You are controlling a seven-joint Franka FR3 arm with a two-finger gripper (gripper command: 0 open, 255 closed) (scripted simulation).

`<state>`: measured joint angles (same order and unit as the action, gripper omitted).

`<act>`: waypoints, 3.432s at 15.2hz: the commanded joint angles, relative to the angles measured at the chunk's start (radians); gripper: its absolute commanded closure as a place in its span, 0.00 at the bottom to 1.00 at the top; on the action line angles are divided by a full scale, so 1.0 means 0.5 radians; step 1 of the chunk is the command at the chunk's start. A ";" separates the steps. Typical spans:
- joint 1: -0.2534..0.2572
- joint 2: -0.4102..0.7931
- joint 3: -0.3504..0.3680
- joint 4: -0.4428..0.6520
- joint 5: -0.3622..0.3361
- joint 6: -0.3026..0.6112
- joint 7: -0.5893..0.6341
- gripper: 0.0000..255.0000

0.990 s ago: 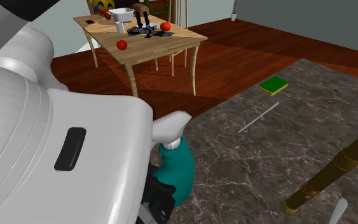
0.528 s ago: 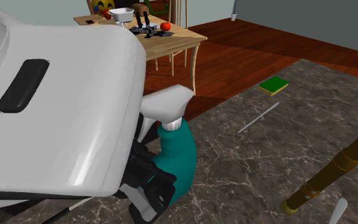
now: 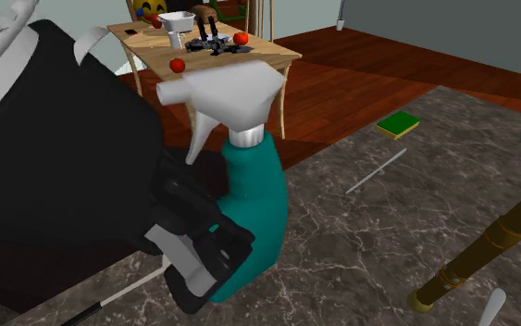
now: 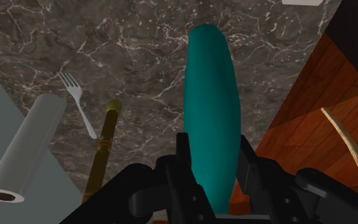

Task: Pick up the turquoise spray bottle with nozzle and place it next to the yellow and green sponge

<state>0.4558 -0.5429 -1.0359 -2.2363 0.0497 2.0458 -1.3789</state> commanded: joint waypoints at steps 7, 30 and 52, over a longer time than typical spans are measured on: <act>-0.024 -0.026 0.097 0.167 -0.005 -0.188 0.088 1.00; 0.053 0.052 0.220 0.724 0.064 -0.657 0.280 1.00; 0.570 0.863 0.328 0.567 0.709 0.193 0.478 1.00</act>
<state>0.7280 -0.1425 -0.8684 -1.9633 0.3752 2.1318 -1.1354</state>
